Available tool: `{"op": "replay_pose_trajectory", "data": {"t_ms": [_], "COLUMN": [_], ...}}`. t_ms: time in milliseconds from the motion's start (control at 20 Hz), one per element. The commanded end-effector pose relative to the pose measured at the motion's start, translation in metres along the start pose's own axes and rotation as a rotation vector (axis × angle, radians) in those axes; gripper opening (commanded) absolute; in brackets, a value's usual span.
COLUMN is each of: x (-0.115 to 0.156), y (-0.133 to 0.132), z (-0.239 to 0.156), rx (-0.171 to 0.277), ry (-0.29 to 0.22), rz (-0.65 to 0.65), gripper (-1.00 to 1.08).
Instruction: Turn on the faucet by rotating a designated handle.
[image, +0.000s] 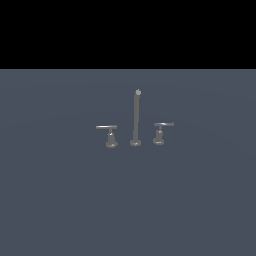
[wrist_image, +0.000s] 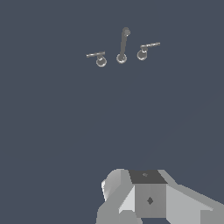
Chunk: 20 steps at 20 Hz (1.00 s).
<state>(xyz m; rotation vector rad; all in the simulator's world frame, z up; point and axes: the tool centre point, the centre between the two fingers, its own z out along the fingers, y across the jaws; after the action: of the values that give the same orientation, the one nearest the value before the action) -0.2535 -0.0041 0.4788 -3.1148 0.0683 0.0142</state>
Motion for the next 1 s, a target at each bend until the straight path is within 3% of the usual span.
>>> {"op": "replay_pose_trajectory", "data": {"t_ms": [0,500,950], "x": [0.0,0.006,0.025], "y": [0.0,-0.011,-0.039], "z": [0.0,0.014,0.052], "rx": [0.0,0.0,-0.001], "ry": [0.0,0.001,0.003], "rz": [0.0,0.052,0.189], "gripper": [-1.0,-1.0,-1.0]}}
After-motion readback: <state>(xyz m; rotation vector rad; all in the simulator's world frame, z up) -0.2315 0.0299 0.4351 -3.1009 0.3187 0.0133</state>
